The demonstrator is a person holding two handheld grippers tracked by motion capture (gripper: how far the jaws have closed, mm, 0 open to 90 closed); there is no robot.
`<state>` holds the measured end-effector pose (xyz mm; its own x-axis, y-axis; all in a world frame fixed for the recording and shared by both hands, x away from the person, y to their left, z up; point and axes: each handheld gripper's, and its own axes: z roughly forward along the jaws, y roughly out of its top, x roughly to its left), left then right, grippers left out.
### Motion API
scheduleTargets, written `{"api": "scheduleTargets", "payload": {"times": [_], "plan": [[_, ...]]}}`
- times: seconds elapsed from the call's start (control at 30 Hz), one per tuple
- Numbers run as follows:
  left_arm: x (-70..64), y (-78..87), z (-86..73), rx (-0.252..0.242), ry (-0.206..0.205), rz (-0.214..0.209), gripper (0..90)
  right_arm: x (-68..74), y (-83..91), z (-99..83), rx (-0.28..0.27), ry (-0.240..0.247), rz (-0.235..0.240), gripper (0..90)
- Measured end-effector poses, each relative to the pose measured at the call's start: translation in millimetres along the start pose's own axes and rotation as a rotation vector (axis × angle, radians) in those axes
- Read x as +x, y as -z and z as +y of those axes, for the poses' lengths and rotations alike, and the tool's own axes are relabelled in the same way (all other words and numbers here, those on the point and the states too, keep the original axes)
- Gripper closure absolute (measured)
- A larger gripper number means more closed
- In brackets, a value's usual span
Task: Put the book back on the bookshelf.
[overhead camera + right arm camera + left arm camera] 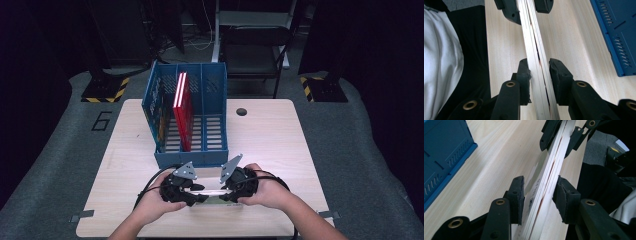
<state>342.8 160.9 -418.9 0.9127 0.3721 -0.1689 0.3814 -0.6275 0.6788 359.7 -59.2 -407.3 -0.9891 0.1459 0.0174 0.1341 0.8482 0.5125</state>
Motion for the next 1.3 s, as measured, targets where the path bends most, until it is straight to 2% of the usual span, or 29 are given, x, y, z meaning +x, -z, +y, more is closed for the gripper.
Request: {"api": "scheduleTargets", "payload": {"times": [0.13, 0.27, 0.43, 0.47, 0.6, 0.63, 0.73, 0.8, 0.87, 1.0, 1.03, 1.13, 1.2, 1.3], "plan": [[1.6, 3.1, -0.7, -0.005, 0.004, 0.000, 62.3, -2.1, 0.1, 2.0, 0.017, 0.011, 0.012, 71.8], [2.6, 3.1, 0.0, 0.002, -0.001, -0.018, 66.9, -2.2, -0.2, 5.1, 0.034, 0.058, 0.009, 73.3], [2.5, 3.1, 4.7, 0.047, -0.034, -0.020, 69.1, -1.8, -0.3, 5.0, 0.034, 0.066, 0.007, 73.4], [2.1, 3.3, 6.3, 0.064, -0.051, -0.016, 69.5, -1.9, 0.2, 5.1, 0.040, 0.068, 0.013, 73.4], [1.1, 3.2, 8.9, 0.085, -0.063, -0.013, 71.5, -3.0, -0.4, 5.6, 0.039, 0.069, 0.012, 72.8], [-1.7, 3.6, 12.2, 0.117, -0.090, -0.010, 72.3, -3.4, -0.7, 5.8, 0.040, 0.072, 0.011, 72.5], [-4.9, 4.1, 16.9, 0.148, -0.107, -0.006, 74.1, -4.0, -0.9, 6.2, 0.043, 0.073, 0.015, 70.6], [-8.4, 3.9, 22.0, 0.178, -0.139, 0.009, 76.0, -3.2, -2.3, 6.8, 0.047, 0.066, 0.004, 67.4], [-9.3, 3.6, 24.5, 0.195, -0.149, 0.006, 77.0, -2.5, -2.9, 7.3, 0.051, 0.070, -0.002, 65.9], [-8.7, 3.7, 24.4, 0.191, -0.151, 0.008, 76.8, -2.7, -2.2, 7.3, 0.057, 0.066, 0.001, 63.2], [-8.9, 3.5, 24.5, 0.193, -0.161, 0.009, 76.8, -2.0, -3.0, 6.9, 0.051, 0.070, 0.015, 62.1], [-11.4, 3.4, 26.8, 0.204, -0.200, 0.023, 76.1, -2.5, -1.4, 7.9, 0.065, 0.085, 0.013, 71.7], [-12.0, 3.9, 28.9, 0.210, -0.221, 0.025, 75.8, -2.8, -0.5, 7.8, 0.069, 0.069, 0.031, 72.8], [-13.0, 3.5, 30.0, 0.205, -0.223, 0.027, 75.5, -3.4, 0.5, 8.0, 0.072, 0.076, 0.035, 73.2]]}}
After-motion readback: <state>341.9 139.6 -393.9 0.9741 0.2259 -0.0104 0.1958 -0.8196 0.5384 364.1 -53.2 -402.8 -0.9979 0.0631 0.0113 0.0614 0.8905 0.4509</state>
